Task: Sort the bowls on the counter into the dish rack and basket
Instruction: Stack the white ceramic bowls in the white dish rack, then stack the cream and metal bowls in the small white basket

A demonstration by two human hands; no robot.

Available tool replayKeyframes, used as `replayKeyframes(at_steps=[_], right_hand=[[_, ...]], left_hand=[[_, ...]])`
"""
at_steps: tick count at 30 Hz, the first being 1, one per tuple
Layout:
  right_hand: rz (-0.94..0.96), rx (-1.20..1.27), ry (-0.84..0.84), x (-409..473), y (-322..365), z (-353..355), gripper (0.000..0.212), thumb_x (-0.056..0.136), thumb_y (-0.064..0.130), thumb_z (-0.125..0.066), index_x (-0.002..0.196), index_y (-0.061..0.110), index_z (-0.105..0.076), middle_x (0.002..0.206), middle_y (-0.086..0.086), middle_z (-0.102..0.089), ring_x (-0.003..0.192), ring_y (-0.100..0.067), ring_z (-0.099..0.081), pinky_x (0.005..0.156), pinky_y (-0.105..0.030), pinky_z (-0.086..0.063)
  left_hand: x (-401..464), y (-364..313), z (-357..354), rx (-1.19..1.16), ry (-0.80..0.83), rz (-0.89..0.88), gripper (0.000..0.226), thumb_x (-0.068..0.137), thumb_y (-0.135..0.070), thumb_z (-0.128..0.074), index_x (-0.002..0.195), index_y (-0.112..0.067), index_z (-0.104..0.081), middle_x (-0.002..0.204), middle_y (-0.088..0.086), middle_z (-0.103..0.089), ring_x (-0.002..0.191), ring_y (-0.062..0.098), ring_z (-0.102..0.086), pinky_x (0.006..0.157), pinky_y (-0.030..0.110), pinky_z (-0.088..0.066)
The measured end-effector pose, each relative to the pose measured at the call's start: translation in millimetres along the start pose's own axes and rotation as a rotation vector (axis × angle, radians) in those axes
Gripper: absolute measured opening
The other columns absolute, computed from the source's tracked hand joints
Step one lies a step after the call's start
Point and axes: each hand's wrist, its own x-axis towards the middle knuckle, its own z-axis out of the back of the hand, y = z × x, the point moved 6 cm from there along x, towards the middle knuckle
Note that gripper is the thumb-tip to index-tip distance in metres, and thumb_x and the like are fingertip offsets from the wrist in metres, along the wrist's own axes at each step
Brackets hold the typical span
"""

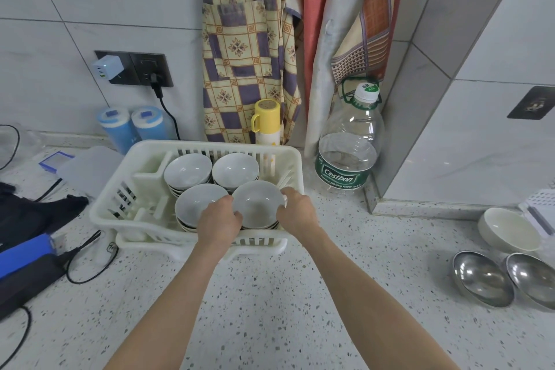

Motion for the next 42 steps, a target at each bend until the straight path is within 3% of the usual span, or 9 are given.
replayKeyframes(at_steps=[5, 8, 12, 17, 20, 25, 30, 37, 42], right_hand=[[0.053, -0.048, -0.066, -3.1, 3.0, 0.4, 0.043, 0.098, 0.022, -0.045, 0.139, 0.012, -0.046, 0.117, -0.015, -0.063, 0.101, -0.030, -0.063, 0.068, -0.029, -0.046], [0.112, 0.113, -0.192, -13.2, 1.2, 4.6, 0.038, 0.098, 0.024, -0.048, 0.131, 0.006, -0.051, 0.107, -0.012, -0.063, 0.088, -0.023, -0.057, 0.067, -0.027, -0.041], [0.133, 0.494, -0.199, -36.1, -12.3, 8.1, 0.036, 0.097, 0.017, -0.050, 0.132, 0.014, -0.054, 0.098, 0.005, -0.059, 0.071, -0.004, -0.056, 0.060, -0.010, -0.043], [0.092, 0.771, -0.181, -67.0, -49.9, 10.4, 0.031, 0.097, 0.016, -0.049, 0.125, 0.026, -0.056, 0.094, 0.010, -0.061, 0.052, 0.004, -0.049, 0.049, -0.013, -0.044], [0.004, 0.858, -0.181, -87.2, -89.7, 16.6, 0.033, 0.096, 0.016, -0.047, 0.124, 0.030, -0.055, 0.091, 0.010, -0.064, 0.047, -0.001, -0.042, 0.044, -0.016, -0.041], [-0.141, 0.934, -0.296, -106.8, -162.8, 49.0, 0.026, 0.098, 0.018, -0.046, 0.115, 0.033, -0.058, 0.096, 0.010, -0.064, 0.050, 0.002, -0.046, 0.045, -0.014, -0.040], [-0.185, 0.935, -0.311, -119.7, -239.7, 109.9, 0.028, 0.096, 0.016, -0.045, 0.114, 0.033, -0.059, 0.096, 0.010, -0.065, 0.062, 0.011, -0.052, 0.056, -0.005, -0.044], [-0.253, 0.945, -0.378, -142.0, -359.8, 220.2, 0.028, 0.093, 0.013, -0.050, 0.102, 0.035, -0.064, 0.096, 0.007, -0.068, 0.089, -0.005, -0.064, 0.080, -0.020, -0.052], [-0.307, 0.992, -0.470, -166.7, -423.9, 271.1, 0.024, 0.094, 0.013, -0.053, 0.106, 0.026, -0.069, 0.084, 0.007, -0.070, 0.076, -0.001, -0.066, 0.072, -0.019, -0.053]], left_hand=[[-4.3, -3.3, -2.9, 0.010, 0.053, -0.023, 0.021, 0.097, -0.016, -0.045, 0.108, -0.002, -0.056, 0.096, 0.017, -0.066, 0.098, 0.039, -0.062, 0.081, 0.042, -0.051], [-15.1, 4.1, -3.8, -0.109, 0.055, -0.014, 0.016, 0.097, -0.021, -0.046, 0.099, -0.006, -0.051, 0.069, 0.004, -0.056, 0.074, 0.031, -0.059, 0.064, 0.040, -0.048], [-50.1, 23.3, 0.7, -0.325, -0.063, 0.015, 0.044, 0.099, -0.025, -0.052, 0.141, -0.016, -0.044, 0.108, 0.005, -0.068, 0.095, 0.025, -0.065, 0.074, 0.033, -0.045], [-95.6, 20.7, -6.3, -0.409, -0.156, 0.009, 0.032, 0.097, -0.024, -0.055, 0.129, -0.030, -0.053, 0.101, -0.014, -0.067, 0.058, 0.012, -0.060, 0.054, 0.028, -0.043], [-118.1, 3.3, -25.9, -0.441, -0.092, 0.027, 0.026, 0.096, -0.026, -0.056, 0.120, -0.036, -0.056, 0.095, -0.016, -0.069, 0.055, 0.013, -0.057, 0.054, 0.032, -0.046], [-153.6, -52.6, -82.0, -0.475, 0.073, -0.027, 0.016, 0.098, -0.024, -0.055, 0.100, -0.039, -0.061, 0.080, -0.024, -0.070, 0.048, 0.004, -0.057, 0.043, 0.022, -0.046], [-187.0, -124.5, -153.7, -0.594, 0.172, 0.066, 0.017, 0.097, -0.021, -0.058, 0.088, -0.033, -0.067, 0.068, -0.013, -0.072, 0.053, 0.002, -0.059, 0.057, 0.030, -0.047], [-243.3, -246.4, -237.5, -0.849, 0.225, 0.247, 0.014, 0.095, -0.022, -0.060, 0.088, -0.024, -0.072, 0.070, 0.000, -0.074, 0.048, 0.012, -0.049, 0.057, 0.030, -0.043], [-278.2, -326.3, -277.6, -0.837, 0.396, 0.195, 0.013, 0.095, -0.026, -0.060, 0.089, -0.022, -0.071, 0.071, -0.001, -0.074, 0.045, 0.006, -0.049, 0.052, 0.023, -0.043]])
